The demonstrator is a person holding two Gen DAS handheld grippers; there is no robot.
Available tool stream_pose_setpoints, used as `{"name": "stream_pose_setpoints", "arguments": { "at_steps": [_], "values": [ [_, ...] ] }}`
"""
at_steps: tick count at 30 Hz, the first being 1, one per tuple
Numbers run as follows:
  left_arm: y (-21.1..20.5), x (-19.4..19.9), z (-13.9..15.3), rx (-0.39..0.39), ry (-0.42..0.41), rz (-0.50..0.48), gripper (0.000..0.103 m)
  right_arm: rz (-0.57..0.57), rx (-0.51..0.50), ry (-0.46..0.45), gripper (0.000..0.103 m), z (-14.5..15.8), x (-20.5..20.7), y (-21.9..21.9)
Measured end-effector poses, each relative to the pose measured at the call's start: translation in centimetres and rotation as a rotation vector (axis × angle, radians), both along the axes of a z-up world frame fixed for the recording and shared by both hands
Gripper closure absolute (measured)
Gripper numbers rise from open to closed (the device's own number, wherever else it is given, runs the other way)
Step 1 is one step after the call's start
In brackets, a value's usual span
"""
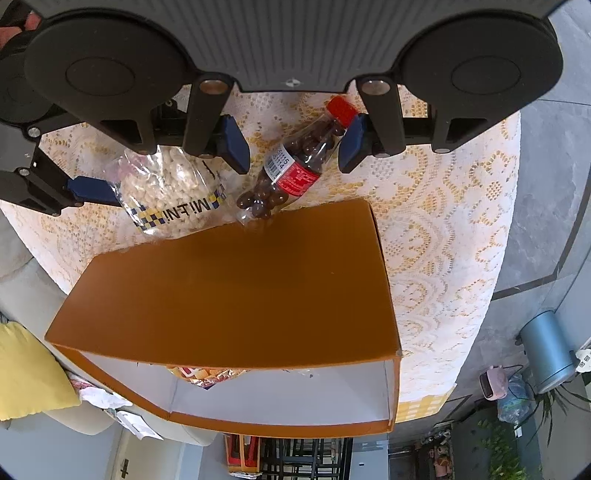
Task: Organize snacks
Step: 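Grasp the chocolate-ball bottle with the left gripper while the right grasps the MILENI marshmallow bag, then carry both items into the orange box and open both grippers to release them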
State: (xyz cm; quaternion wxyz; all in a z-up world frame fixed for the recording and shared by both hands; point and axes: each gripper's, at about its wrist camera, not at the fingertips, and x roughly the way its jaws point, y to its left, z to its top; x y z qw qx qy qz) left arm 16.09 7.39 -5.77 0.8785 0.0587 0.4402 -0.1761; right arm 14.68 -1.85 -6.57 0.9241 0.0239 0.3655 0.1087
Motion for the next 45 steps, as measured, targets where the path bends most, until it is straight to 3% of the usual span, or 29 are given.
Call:
{"name": "stream_pose_setpoints", "arguments": {
  "at_steps": [10, 13, 20, 32, 45],
  "values": [
    [-0.5, -0.1, -0.5, 0.034, -0.002, 0.005, 0.039, 0.032, -0.015, 0.008, 0.019, -0.2, 0.2, -0.1],
    [-0.5, -0.2, -0.4, 0.037, -0.007, 0.008, 0.05, 0.032, -0.013, 0.009, 0.021, -0.2, 0.3, -0.2],
    [-0.6, -0.6, -0.1, 0.013, -0.007, -0.007, 0.063, 0.044, -0.035, -0.007, 0.027, 0.2, -0.2, -0.1],
    [-0.8, -2.1, 1.8, -0.083, -0.006, -0.045, 0.064, 0.044, -0.029, -0.035, 0.027, 2.6, -2.6, -1.9],
    [-0.6, -4.5, 5.7, -0.15, -0.088, -0.056, 0.064, 0.035, -0.005, -0.109, 0.027, 7.1, -5.9, -4.6]
  ]
}}
